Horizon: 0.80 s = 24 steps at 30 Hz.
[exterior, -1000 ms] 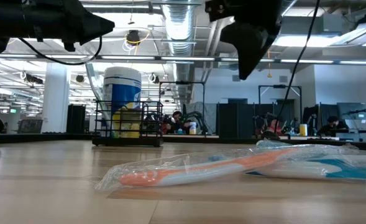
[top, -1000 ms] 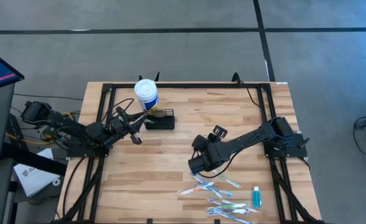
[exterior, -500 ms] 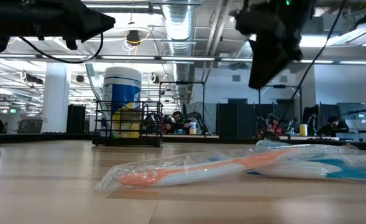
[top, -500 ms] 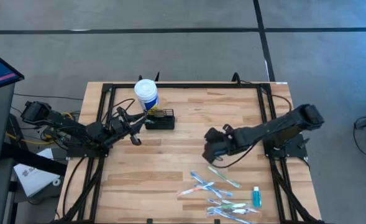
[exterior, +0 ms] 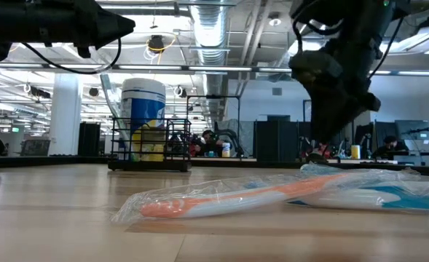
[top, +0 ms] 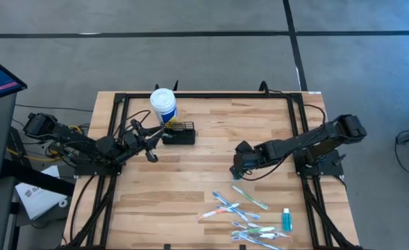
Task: Pick & Place toothbrushing station
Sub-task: Put the mouthwash bottle into the wire organizer
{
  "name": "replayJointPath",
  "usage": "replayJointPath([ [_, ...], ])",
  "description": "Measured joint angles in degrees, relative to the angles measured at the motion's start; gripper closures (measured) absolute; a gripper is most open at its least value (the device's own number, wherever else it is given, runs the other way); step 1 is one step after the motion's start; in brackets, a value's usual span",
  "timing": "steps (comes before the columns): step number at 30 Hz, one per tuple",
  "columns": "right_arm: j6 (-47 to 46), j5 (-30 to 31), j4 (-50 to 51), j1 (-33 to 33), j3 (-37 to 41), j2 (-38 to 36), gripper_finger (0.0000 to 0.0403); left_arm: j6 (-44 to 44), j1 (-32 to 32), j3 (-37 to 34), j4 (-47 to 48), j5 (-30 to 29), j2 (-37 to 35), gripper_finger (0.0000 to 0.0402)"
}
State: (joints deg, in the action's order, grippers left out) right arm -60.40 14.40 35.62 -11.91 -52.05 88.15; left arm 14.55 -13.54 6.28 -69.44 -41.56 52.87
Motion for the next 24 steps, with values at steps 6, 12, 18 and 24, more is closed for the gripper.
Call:
replayJointPath([
  [6, 0.37, -1.14, -1.7, 0.61, -0.04, 3.65, 0.0287, -0.01, 0.0, 0.0, -0.04, 0.02, 0.0, 0.0321],
  [12, 0.35, -1.33, -1.95, 2.18, 0.0, 4.99, 0.0248, -0.01, 0.0, 0.0, -0.02, 0.04, -0.01, 0.0321],
  [18, -1.68, -1.23, -2.03, 2.83, -0.02, 4.89, 0.0197, -0.23, 0.0, 0.0, -0.01, 0.04, 0.01, 0.0321],
  [24, -3.63, -0.38, -2.5, 2.83, -0.02, 4.95, 0.0186, -0.23, 0.0, 0.0, -0.01, 0.04, 0.01, 0.0321],
])
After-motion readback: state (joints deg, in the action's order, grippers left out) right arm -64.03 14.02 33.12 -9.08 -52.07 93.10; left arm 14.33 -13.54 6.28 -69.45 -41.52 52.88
